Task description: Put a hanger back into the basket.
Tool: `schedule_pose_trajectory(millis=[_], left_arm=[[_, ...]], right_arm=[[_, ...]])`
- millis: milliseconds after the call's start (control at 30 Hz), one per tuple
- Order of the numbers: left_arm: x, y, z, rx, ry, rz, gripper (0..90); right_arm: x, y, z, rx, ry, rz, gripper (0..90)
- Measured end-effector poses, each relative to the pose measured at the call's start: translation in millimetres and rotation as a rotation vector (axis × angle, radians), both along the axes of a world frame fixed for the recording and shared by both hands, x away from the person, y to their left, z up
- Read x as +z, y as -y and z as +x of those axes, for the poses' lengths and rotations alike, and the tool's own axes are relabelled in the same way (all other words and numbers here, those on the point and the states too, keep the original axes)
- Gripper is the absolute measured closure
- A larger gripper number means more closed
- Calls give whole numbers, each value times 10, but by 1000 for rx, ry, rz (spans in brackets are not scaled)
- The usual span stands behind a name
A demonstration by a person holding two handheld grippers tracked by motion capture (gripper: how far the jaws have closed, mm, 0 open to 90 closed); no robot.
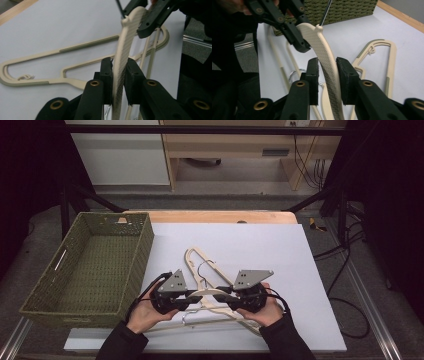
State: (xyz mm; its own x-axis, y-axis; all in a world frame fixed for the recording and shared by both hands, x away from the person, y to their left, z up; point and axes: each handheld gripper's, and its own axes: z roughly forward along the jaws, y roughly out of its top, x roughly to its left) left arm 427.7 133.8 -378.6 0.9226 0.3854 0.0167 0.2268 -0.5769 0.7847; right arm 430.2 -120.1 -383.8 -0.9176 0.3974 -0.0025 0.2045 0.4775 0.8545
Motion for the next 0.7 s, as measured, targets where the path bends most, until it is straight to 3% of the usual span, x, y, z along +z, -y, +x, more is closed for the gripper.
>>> schedule_pose_trajectory(millis=[200,367,533,700], left_arm=[[31,46,-91,-14,-8,-46,853],[84,25,-118,19,8,-66,854],[145,-43,-93,85,21,-75,854],[256,-102,-79,127,49,-87,854]], right_arm=[[-9,22,9,-50,43,23,557],[21,113,-6,-73,40,97,466],[84,304,-30,-175,74,181,294],[78,521,-38,-298,89,199,170]])
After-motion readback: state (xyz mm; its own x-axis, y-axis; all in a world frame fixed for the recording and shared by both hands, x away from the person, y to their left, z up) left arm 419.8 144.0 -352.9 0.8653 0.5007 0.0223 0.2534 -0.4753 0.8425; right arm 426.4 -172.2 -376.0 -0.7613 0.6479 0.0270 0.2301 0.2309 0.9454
